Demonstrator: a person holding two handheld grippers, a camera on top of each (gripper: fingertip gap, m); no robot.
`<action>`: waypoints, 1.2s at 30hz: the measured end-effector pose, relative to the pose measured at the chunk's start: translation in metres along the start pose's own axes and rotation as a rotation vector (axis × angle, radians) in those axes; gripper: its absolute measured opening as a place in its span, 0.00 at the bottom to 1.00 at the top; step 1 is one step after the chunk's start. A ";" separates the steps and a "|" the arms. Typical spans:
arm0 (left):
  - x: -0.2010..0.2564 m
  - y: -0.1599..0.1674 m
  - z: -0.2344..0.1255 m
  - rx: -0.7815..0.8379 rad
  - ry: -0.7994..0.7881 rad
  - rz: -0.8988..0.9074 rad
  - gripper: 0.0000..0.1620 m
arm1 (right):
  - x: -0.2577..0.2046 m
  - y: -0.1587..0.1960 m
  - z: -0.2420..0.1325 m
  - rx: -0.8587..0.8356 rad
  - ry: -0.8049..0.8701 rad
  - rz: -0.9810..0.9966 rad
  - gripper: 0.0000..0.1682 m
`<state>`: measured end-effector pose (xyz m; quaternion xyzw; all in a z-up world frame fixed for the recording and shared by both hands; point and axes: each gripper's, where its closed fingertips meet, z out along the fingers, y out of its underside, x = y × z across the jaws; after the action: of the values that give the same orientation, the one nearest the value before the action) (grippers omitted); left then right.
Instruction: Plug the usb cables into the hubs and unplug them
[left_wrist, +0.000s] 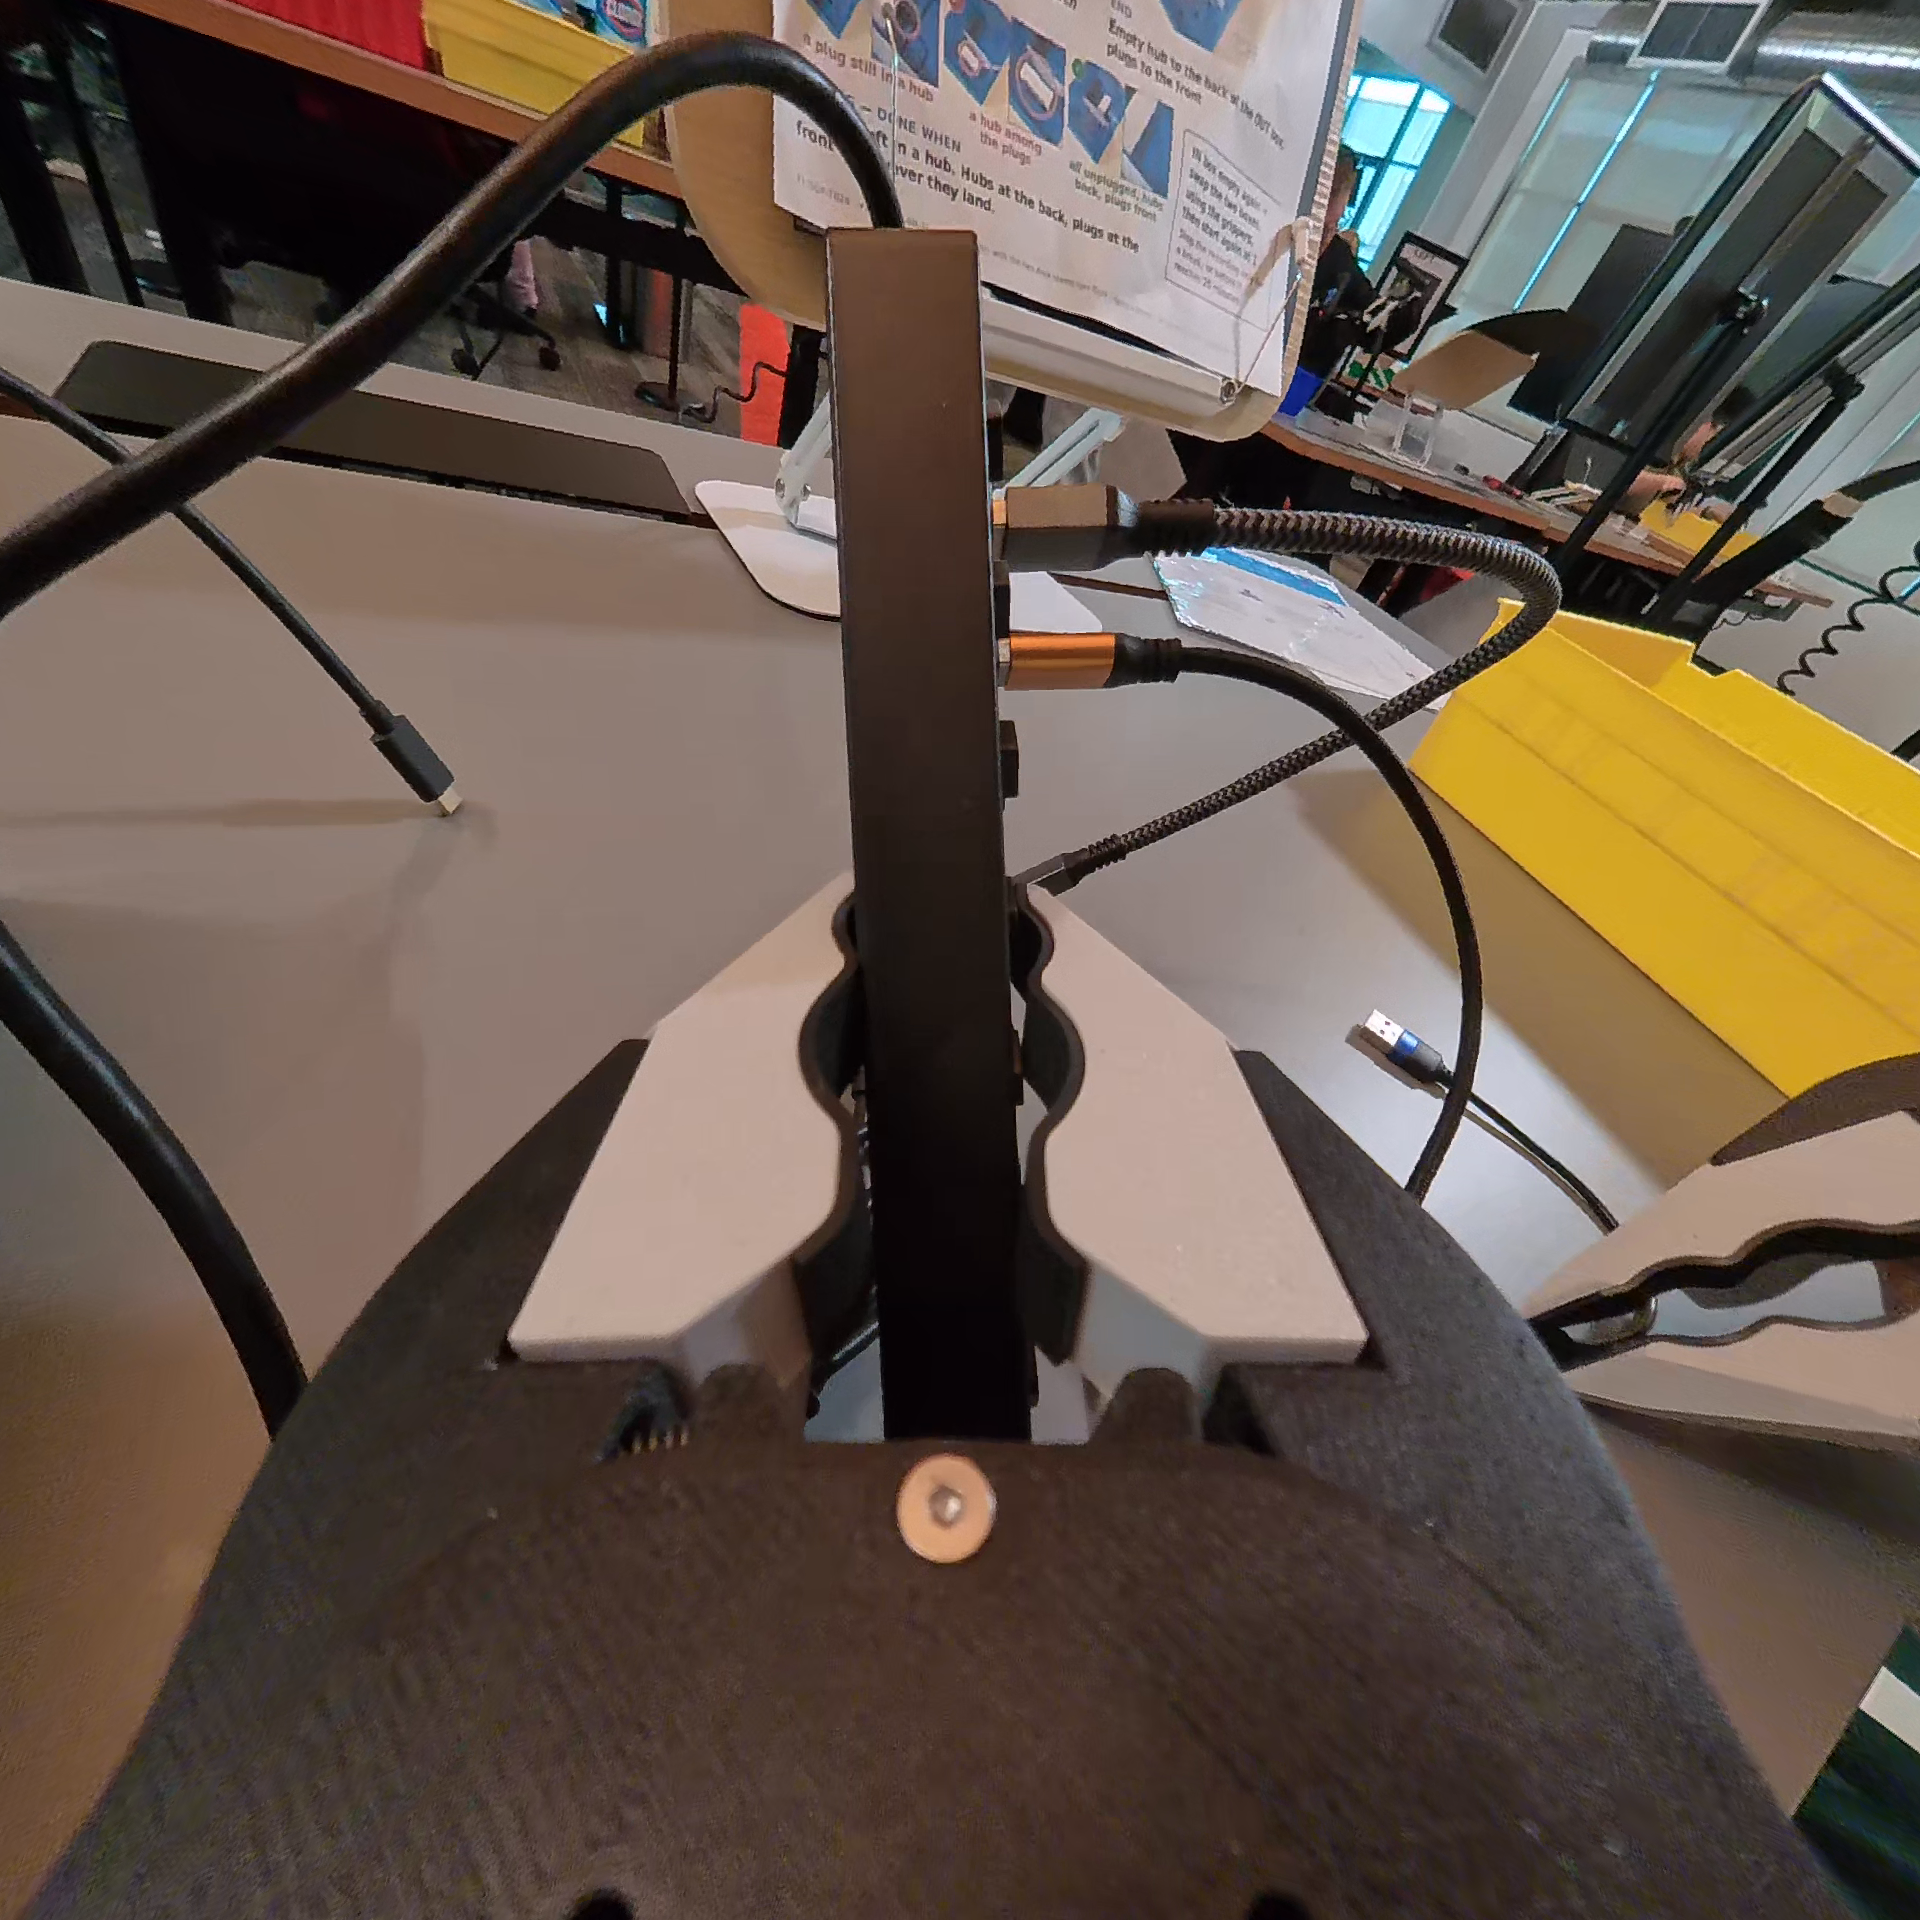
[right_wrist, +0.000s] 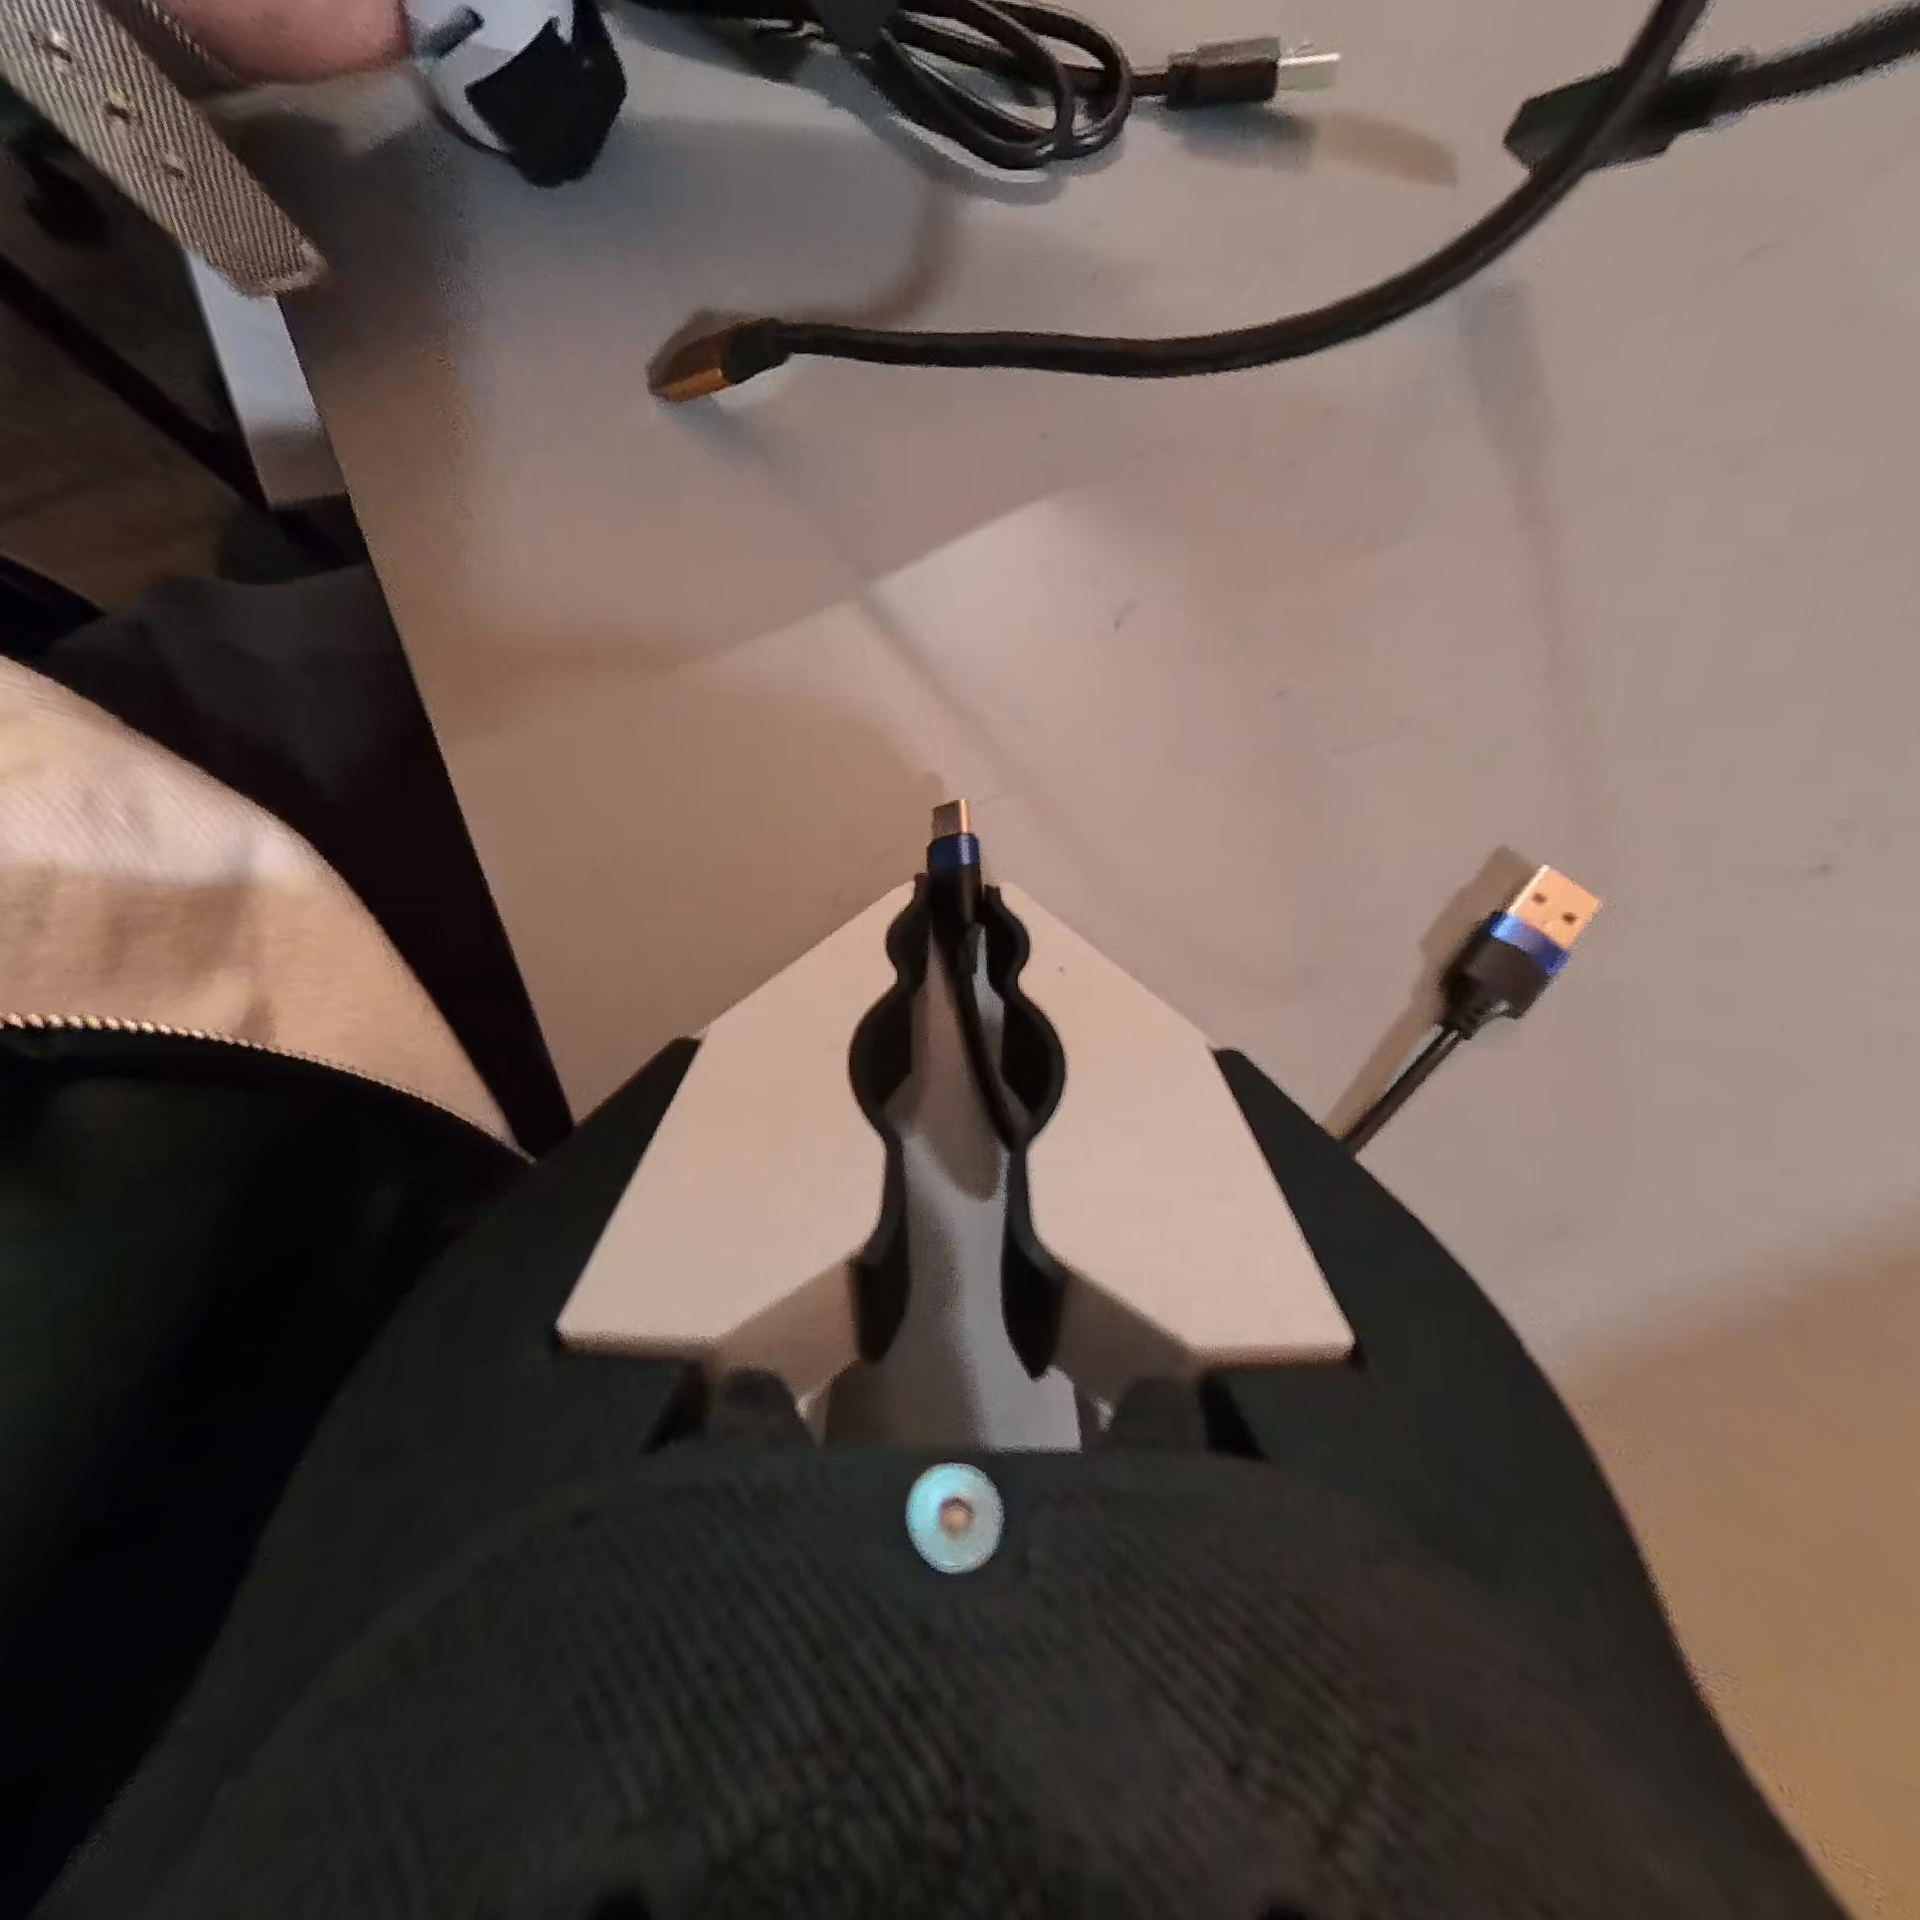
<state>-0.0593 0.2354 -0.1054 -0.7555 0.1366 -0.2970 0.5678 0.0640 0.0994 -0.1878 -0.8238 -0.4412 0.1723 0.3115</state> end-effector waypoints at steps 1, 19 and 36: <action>0.000 0.000 0.000 0.000 0.000 0.000 0.14 | 0.000 0.000 0.000 -0.004 -0.010 0.024 0.05; 0.017 0.005 0.002 -0.028 0.056 0.048 0.14 | -0.036 -0.133 -0.146 0.681 -0.234 -0.045 0.05; 0.068 0.030 0.002 -0.141 0.253 -0.002 0.15 | -0.037 -0.197 -0.126 0.768 -0.422 0.076 0.05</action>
<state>-0.0011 0.1901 -0.1143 -0.7501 0.2267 -0.3802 0.4914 -0.0084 0.1047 0.0374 -0.6108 -0.3684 0.4996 0.4917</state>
